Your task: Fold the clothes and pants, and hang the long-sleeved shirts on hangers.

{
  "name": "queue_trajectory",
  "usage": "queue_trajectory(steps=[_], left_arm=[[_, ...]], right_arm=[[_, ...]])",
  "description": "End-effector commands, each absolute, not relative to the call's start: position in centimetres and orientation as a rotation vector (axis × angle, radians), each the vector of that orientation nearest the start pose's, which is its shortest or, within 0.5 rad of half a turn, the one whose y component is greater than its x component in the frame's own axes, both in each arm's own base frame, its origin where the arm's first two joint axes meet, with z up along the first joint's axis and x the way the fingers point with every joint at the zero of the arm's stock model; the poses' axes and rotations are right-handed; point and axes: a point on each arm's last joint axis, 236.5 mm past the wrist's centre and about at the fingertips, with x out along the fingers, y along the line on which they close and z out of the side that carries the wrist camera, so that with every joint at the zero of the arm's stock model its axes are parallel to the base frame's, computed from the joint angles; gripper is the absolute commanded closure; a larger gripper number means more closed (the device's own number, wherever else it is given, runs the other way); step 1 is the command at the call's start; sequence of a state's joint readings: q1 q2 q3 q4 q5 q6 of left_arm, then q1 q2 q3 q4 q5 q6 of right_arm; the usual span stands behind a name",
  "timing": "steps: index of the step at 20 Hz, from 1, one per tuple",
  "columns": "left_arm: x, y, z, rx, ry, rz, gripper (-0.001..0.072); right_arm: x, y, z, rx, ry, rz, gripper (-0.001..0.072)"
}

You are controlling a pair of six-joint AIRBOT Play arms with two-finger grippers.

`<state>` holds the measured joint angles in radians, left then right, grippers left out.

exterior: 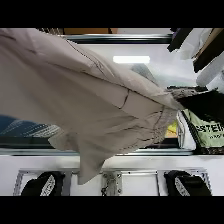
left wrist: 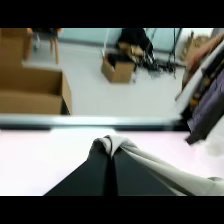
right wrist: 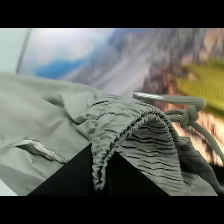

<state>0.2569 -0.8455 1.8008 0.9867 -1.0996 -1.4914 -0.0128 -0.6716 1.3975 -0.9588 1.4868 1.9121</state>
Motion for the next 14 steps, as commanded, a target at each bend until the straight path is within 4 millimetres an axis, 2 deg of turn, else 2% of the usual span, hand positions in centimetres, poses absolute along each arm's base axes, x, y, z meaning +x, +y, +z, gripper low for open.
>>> queue_trajectory(steps=[1,2,4,5,7,9,11,13,14], left_arm=[[41.7,-3.2,39.3,-0.36,0.327,-0.288,0.07],[44.9,-3.8,35.6,-0.382,0.412,-0.304,0.07],[49.6,-5.6,28.9,-0.408,0.556,-0.338,0.07],[51.2,-6.7,25.8,-0.42,0.617,-0.353,0.07],[53.2,-8.4,21.7,-0.436,0.692,-0.369,0.07],[54.0,-8.8,19.6,-0.447,0.731,-0.369,0.07],[53.6,-8.4,18.8,-0.441,0.766,-0.364,0.07],[52.1,-7.4,18.5,-0.424,0.811,-0.354,0.07],[50.9,-7.0,18.0,-0.404,0.833,-0.337,0.07]], right_arm=[[25.6,12.1,20.8,0.573,1.146,0.298,0.0684],[27.4,11.4,18.2,0.532,1.201,0.254,0.0684],[32.2,10.5,13.7,0.52,1.255,0.185,0.0684],[34.6,10.5,12.1,0.537,1.253,0.171,0.0684],[38.6,10.6,9.1,0.569,1.256,0.142,0.0684],[41.6,10.7,7.6,0.556,1.231,0.161,0.0684],[43.4,10.6,7.7,0.538,1.177,0.171,0.0684],[43.3,10.1,8.2,0.504,1.158,0.165,0.0683],[42.6,9.8,8.2,0.45,1.167,0.166,0.0683]])
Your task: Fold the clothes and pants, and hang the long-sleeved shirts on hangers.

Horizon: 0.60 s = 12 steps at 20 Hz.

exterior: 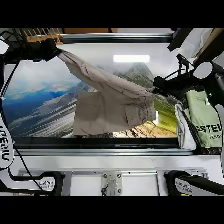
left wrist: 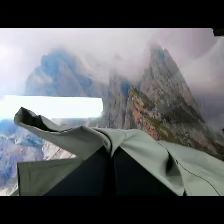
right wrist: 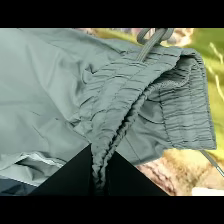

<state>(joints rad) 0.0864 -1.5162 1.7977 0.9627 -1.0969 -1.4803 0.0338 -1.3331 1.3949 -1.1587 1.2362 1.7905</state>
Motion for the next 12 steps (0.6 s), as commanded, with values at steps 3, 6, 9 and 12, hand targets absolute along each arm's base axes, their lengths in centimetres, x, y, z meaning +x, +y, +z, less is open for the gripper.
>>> queue_trajectory(steps=[3,6,9,12], left_arm=[[46.5,-5.9,13.7,-0.368,0.925,-0.262,0.07],[41.3,-6.3,5.8,-0.417,1.044,-0.215,0.07],[36.2,-8.0,-2.0,-0.437,1.149,-0.184,0.0699],[31.3,-10.3,-7.5,-0.401,1.25,-0.2,0.0699]], right_arm=[[40.4,7.9,6.6,0.273,1.194,0.093,0.0683],[38.7,6.1,2.5,0.194,1.246,0.032,0.0683],[37.8,5.5,-1.3,0.182,1.27,0.01,0.0683],[36.2,4.7,-4.5,0.15,1.308,-0.013,0.0683]])
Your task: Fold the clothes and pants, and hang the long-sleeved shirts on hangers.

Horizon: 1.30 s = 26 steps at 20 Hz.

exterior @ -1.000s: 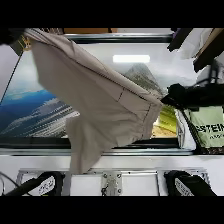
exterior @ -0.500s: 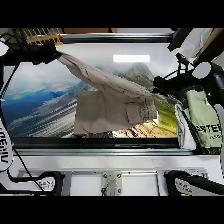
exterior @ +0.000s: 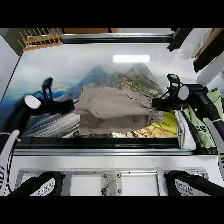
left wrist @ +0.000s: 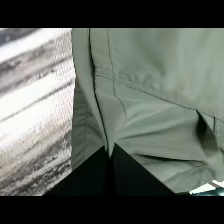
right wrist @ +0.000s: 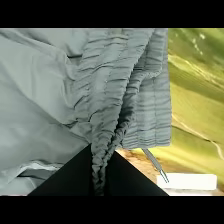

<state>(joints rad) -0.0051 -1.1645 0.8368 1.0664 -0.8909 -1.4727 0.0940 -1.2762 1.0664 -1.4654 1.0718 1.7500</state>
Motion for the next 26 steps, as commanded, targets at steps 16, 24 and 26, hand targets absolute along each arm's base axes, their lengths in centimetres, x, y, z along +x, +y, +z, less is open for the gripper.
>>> queue_trajectory(steps=[16,24,26], left_arm=[[25.7,-14.3,-7.5,-0.384,1.351,-0.327,0.0127],[23.4,-10.9,-7.9,-0.652,1.347,-0.189,0.0155],[22.8,-12.3,-10.0,-0.697,1.396,-0.196,0.0154]], right_arm=[[36.3,3.5,-4.0,0.182,1.296,-0.06,0.0],[35.1,-1.0,7.9,0.262,1.01,-0.13,0.0001],[35.1,-0.4,8.1,0.28,1.009,-0.116,0.0]])
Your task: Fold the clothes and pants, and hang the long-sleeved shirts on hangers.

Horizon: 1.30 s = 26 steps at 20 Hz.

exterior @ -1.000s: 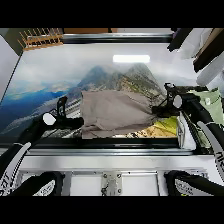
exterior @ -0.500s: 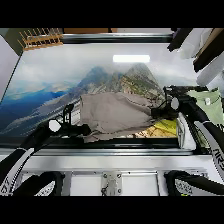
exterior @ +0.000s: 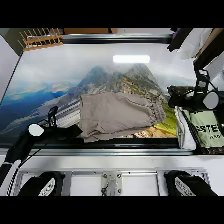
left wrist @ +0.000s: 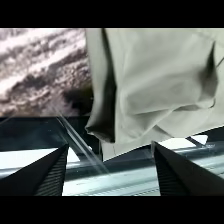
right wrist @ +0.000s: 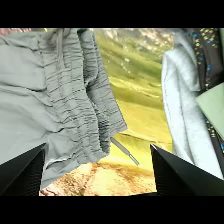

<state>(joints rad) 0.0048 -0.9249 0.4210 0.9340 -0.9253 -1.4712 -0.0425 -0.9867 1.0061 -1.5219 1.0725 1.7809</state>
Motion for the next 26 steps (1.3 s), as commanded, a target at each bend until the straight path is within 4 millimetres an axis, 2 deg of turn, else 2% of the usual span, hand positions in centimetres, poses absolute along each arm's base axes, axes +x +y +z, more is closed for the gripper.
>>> queue_trajectory(steps=[1,4,7,8,9,10,12,14,16,17,18,19,20,21,22,23,26], left_arm=[[22.6,-13.1,-10.6,-0.704,1.424,-0.204,0.0155],[23.1,-15.2,-11.7,-0.63,1.491,-0.25,0.0155],[23.5,-16.3,-12.8,-0.604,1.555,-0.269,0.0158],[23.4,-16.4,-13.0,-0.605,1.579,-0.27,0.0291],[23.6,-16.0,-13.4,-0.591,1.598,-0.264,0.0641],[23.8,-15.3,-13.4,-0.575,1.605,-0.257,0.0699],[25.0,-12.6,-12.5,-0.556,1.592,-0.229,0.0699],[26.5,-7.9,-10.6,-0.532,1.531,-0.16,0.0699],[27.4,-2.7,-8.6,-0.503,1.446,-0.057,0.0699],[27.6,-0.7,-7.7,-0.5,1.4,-0.016,0.0699],[27.9,0.7,-6.8,-0.522,1.35,0.018,0.0699],[28.1,1.2,-6.1,-0.549,1.311,0.036,0.0698],[28.0,1.2,-5.6,-0.557,1.286,0.034,0.0601],[28.1,1.2,-5.1,-0.559,1.259,0.033,0.0228],[28.4,1.3,-4.2,-0.544,1.225,0.034,0.0056],[28.8,1.5,-2.9,-0.53,1.186,0.033,0.0091],[29.8,1.6,2.1,-0.497,1.045,0.026,0.0091]], right_arm=[[35.1,-0.2,8.1,0.291,1.01,-0.109,0.0001],[35.1,0.2,8.1,0.305,1.01,-0.099,0.0001],[35.1,0.2,8.2,0.307,1.009,-0.097,0.0],[35.1,0.2,8.2,0.307,1.009,-0.097,0.0001],[35.1,0.2,8.2,0.307,1.009,-0.097,0.0001],[35.1,0.2,8.2,0.307,1.01,-0.098,0.0001],[35.0,0.2,8.1,0.307,1.012,-0.097,0.0001],[35.0,0.5,8.2,0.32,1.013,-0.089,0.0],[35.1,0.9,8.1,0.335,1.015,-0.079,0.0001],[35.1,1.2,8.0,0.345,1.021,-0.07,0.0001],[35.2,1.7,7.7,0.344,1.031,-0.043,0.0001],[35.4,2.6,7.4,0.349,1.045,-0.001,0.0001],[35.5,4.0,6.9,0.362,1.061,0.062,0.0],[35.5,4.9,6.3,0.362,1.078,0.112,0.0],[35.5,5.7,5.7,0.368,1.097,0.152,0.0],[35.3,6.1,4.9,0.377,1.116,0.168,-0.0001],[33.6,6.1,1.5,0.405,1.202,0.172,-0.0002]])
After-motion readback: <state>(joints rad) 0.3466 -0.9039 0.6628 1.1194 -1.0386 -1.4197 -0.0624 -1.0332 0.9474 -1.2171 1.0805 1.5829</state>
